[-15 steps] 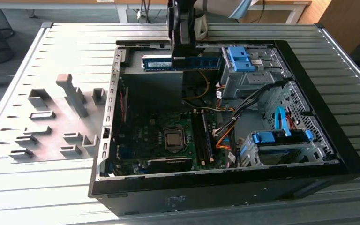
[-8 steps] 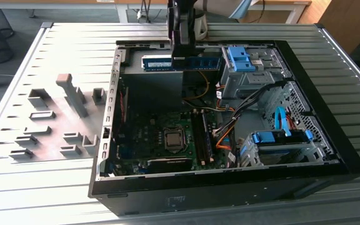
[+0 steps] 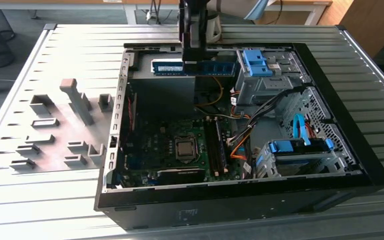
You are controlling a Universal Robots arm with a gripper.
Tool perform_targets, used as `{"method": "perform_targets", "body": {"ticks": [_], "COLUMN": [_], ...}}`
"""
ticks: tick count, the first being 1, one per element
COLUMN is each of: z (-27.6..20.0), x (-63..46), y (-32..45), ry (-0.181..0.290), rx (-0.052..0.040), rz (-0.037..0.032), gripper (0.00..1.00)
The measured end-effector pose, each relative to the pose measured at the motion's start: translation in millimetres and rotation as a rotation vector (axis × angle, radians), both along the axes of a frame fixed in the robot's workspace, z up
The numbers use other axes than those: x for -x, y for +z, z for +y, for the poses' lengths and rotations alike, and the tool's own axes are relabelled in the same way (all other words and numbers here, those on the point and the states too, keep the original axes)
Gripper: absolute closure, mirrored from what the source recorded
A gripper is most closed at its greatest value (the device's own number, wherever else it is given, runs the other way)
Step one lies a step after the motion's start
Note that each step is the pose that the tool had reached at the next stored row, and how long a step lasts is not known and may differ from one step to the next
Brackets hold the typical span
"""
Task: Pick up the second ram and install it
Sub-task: 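Insert the second ram into the second slot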
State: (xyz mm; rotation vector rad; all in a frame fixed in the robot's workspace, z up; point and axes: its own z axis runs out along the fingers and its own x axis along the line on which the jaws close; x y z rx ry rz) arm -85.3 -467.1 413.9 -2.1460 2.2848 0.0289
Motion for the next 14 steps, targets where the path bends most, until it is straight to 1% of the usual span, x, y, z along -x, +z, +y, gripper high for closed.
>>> {"method": "perform_targets", "body": {"ticks": [10, 13, 14], "z": [0.0, 0.0, 0.0], "x": [0.0, 0.0, 0.0], "y": [-0.6, -0.9, -1.0], "ry": [-0.048, -0.069, -0.084], "rx": [0.0, 0.0, 0.0], "rz": [0.0, 0.0, 0.0], "gripper": [0.86, 0.86, 0.86]}}
